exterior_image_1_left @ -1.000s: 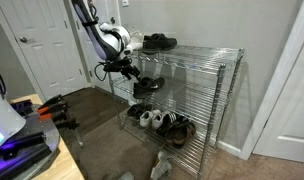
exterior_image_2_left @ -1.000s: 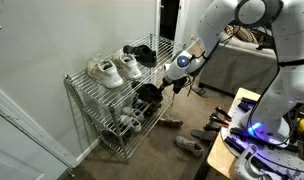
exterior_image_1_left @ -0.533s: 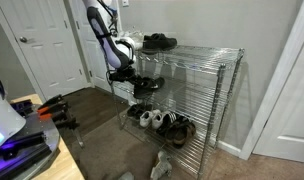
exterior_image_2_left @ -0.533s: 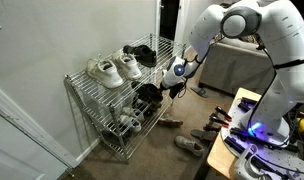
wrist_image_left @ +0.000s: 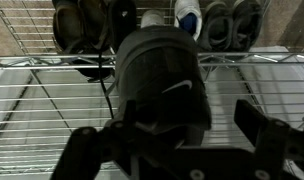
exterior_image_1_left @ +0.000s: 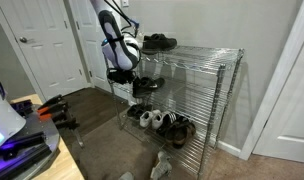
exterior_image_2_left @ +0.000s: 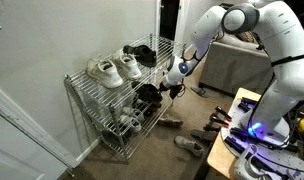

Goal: Move the black shoe on the second shelf to the top shelf

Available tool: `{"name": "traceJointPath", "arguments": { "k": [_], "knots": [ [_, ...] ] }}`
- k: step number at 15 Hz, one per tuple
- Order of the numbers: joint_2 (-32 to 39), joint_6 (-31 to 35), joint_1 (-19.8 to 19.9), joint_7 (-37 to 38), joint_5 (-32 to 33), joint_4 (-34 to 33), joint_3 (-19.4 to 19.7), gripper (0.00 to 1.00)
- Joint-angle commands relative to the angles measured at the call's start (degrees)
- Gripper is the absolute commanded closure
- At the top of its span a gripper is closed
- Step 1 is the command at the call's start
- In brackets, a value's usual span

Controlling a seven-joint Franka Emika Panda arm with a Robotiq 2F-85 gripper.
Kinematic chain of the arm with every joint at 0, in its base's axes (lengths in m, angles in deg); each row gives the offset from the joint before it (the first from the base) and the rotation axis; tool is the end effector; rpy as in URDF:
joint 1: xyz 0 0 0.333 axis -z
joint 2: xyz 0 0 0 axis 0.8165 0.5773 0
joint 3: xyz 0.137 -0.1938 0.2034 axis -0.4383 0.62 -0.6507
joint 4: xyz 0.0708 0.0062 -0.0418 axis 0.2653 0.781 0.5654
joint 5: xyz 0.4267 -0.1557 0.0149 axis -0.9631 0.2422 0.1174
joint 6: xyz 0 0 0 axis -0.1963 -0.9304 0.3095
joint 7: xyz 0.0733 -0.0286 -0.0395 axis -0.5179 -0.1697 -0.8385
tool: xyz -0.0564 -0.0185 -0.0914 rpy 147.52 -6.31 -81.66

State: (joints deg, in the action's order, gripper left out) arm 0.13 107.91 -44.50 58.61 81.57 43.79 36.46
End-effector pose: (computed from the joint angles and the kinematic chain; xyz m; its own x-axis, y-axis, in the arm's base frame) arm 0.5712 0.0850 0.0012 0.8682 0.0388 0.4948 0.0700 -0.9966 -0.0445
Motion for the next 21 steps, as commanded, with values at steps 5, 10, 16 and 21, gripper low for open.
{"name": "traceJointPath", "arguments": {
  "k": [5,10,16,21],
  "knots": [
    [-1.73,-13.50,11.57,7.51,13.09,5.88,-11.31,0.00],
    [-0.66,-20.65,13.15,11.91,12.38,7.71,-12.13,0.00],
    [-0.47,-20.21,10.42,10.62,8.67,8.30,-8.77,0.00],
    [0.84,-20.10,7.59,8.36,3.54,7.21,-5.04,0.00]
  ]
}}
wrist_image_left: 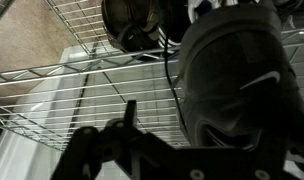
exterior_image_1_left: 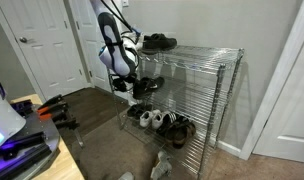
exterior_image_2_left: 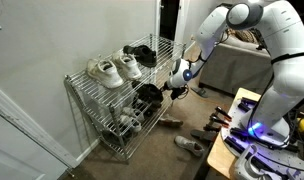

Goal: Move the black shoe on the second shelf to the top shelf

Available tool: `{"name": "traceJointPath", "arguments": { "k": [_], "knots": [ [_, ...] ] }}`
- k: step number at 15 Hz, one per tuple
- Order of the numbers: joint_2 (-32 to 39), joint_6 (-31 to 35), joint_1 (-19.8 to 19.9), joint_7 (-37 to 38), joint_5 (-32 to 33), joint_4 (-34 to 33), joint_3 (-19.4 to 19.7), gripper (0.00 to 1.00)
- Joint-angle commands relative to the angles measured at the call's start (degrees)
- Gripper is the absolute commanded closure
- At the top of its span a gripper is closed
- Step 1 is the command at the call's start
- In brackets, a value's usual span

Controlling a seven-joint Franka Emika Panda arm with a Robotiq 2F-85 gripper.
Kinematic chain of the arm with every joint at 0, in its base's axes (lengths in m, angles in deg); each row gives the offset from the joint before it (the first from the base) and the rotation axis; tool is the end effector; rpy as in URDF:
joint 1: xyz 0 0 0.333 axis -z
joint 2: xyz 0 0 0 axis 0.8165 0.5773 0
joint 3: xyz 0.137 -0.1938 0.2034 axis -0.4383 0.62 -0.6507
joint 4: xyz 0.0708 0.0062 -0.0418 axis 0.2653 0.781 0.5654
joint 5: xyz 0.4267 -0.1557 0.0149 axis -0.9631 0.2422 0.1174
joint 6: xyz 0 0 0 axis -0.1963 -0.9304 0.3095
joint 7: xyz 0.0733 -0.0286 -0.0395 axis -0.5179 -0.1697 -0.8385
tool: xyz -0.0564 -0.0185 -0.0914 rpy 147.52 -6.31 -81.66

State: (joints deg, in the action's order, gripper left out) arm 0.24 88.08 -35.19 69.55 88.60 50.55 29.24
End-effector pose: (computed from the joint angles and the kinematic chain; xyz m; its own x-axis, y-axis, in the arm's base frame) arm 0.5561 0.0481 -0.0257 0.7754 -0.1288 0.6181 -0.1792 -0.9836 0.0199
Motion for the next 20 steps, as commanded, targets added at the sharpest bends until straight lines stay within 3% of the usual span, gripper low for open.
{"name": "traceJointPath", "arguments": {
  "k": [1,13,20],
  "knots": [
    [0.92,-0.05,-2.09,-2.77,-3.56,0.32,2.56,0.19],
    [0.91,1.46,-4.60,-2.36,-2.99,0.55,3.48,0.96],
    [-5.79,2.53,-4.88,-2.55,-0.55,6.90,2.89,0.94]
  ]
}}
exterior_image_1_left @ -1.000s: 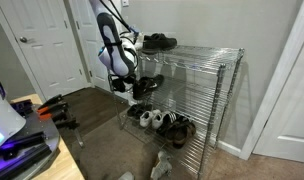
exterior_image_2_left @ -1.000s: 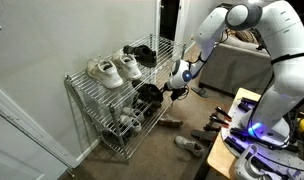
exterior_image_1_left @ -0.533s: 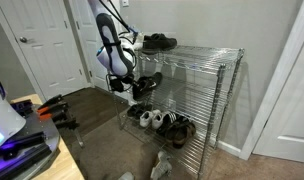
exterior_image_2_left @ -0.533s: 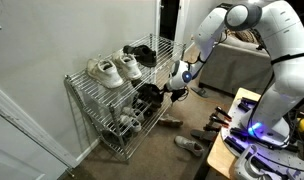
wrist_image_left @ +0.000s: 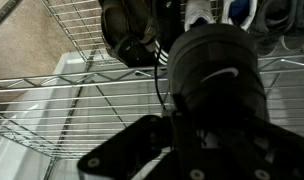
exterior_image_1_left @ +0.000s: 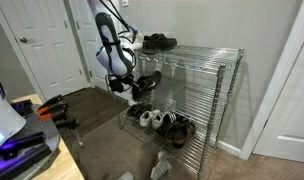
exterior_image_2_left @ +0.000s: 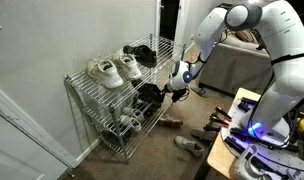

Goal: Move the black shoe on the second shelf to the top shelf

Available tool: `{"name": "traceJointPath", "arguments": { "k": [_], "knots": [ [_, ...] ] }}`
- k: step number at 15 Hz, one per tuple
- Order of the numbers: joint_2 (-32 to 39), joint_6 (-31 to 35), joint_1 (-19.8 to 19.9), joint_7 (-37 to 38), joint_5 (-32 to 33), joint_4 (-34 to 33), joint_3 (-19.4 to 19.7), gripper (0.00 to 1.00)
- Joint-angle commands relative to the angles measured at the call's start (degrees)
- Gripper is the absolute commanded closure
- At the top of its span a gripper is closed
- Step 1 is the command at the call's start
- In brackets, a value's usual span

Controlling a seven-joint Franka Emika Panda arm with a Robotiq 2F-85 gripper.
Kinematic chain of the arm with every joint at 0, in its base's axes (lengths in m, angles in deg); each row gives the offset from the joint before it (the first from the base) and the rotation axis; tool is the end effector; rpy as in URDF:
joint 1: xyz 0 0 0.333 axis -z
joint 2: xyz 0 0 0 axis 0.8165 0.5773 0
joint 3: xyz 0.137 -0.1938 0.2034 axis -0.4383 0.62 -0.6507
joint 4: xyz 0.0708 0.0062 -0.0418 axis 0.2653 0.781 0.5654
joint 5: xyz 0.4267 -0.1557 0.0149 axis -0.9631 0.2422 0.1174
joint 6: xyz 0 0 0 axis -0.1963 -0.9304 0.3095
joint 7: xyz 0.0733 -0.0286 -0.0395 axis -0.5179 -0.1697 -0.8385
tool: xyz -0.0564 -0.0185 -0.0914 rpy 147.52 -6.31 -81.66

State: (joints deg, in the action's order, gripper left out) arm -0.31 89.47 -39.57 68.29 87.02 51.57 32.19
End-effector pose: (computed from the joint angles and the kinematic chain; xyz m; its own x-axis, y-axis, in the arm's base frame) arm 0.5418 0.0621 -0.0327 0.8062 -0.0750 0.5869 -0.1294 -0.9903 0.0513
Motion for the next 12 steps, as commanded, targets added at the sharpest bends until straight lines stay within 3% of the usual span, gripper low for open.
{"name": "traceJointPath", "arguments": {
  "k": [1,8,12],
  "knots": [
    [-7.18,1.64,-0.47,-1.36,1.40,7.84,-0.30,0.94],
    [-24.39,2.56,-0.47,-1.11,2.87,24.75,-2.04,0.94],
    [-30.14,3.46,-1.80,-6.71,-2.57,30.76,2.18,0.94]
  ]
}}
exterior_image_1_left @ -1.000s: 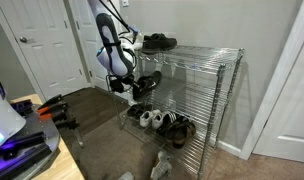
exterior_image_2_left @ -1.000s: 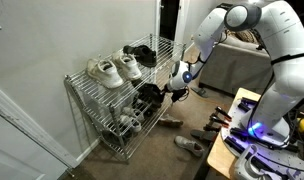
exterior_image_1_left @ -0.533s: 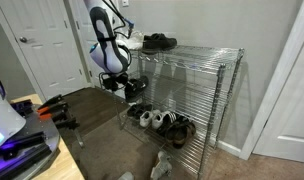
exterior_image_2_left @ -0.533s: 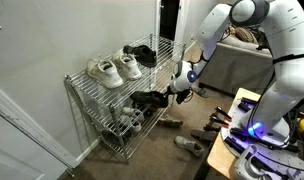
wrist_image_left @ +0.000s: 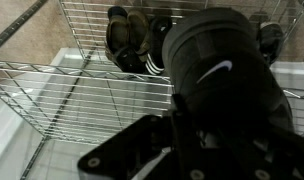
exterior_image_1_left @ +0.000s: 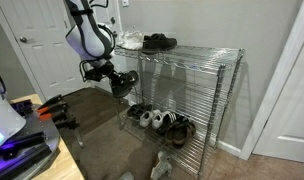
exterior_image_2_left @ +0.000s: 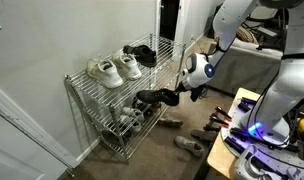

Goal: Move the black shoe on the second shelf to the top shelf

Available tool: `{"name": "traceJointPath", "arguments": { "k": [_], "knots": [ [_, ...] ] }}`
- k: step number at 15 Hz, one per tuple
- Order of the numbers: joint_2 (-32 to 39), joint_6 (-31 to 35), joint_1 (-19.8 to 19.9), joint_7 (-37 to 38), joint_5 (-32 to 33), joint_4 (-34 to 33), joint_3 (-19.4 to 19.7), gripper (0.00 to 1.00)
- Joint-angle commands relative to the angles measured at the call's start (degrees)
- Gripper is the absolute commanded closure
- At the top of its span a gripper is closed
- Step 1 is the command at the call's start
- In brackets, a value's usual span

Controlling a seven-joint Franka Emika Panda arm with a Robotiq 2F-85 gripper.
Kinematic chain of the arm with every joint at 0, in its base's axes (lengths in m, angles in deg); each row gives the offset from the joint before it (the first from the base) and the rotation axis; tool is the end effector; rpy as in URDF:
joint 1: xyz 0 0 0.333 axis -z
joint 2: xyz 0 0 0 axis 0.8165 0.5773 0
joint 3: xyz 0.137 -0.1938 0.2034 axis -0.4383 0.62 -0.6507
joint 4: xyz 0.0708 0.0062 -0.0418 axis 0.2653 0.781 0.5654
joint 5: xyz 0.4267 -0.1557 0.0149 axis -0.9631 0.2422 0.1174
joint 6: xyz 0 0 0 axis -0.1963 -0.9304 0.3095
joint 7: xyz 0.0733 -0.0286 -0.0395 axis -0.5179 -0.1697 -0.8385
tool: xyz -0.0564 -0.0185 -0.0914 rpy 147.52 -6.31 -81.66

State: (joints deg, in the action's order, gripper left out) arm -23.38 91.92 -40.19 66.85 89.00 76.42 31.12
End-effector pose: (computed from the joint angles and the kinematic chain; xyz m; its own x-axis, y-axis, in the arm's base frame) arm 0.4304 0.0721 0.0521 0.8390 0.1068 0.5335 0.0422 -0.9904 0.1319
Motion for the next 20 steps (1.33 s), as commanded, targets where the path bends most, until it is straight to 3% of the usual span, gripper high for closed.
{"name": "traceJointPath", "arguments": {
  "k": [1,8,13,14,18,19,20],
  "knots": [
    [-8.42,0.91,-1.97,-8.92,-7.64,7.69,5.43,0.94],
    [-19.19,-3.21,-2.28,-30.17,-24.21,19.22,15.74,0.94],
    [-32.24,-2.73,-0.16,-28.08,-21.42,27.94,19.94,0.95],
    [-28.62,-1.98,0.28,-27.85,-20.25,22.89,21.30,0.94],
    [-34.87,0.17,3.07,-29.36,-19.87,22.47,24.08,0.94],
    [-41.58,-0.07,2.97,-30.59,-21.33,27.59,24.34,0.94],
    [-40.92,0.90,3.64,-30.79,-21.21,25.66,24.39,0.94]
  ]
}}
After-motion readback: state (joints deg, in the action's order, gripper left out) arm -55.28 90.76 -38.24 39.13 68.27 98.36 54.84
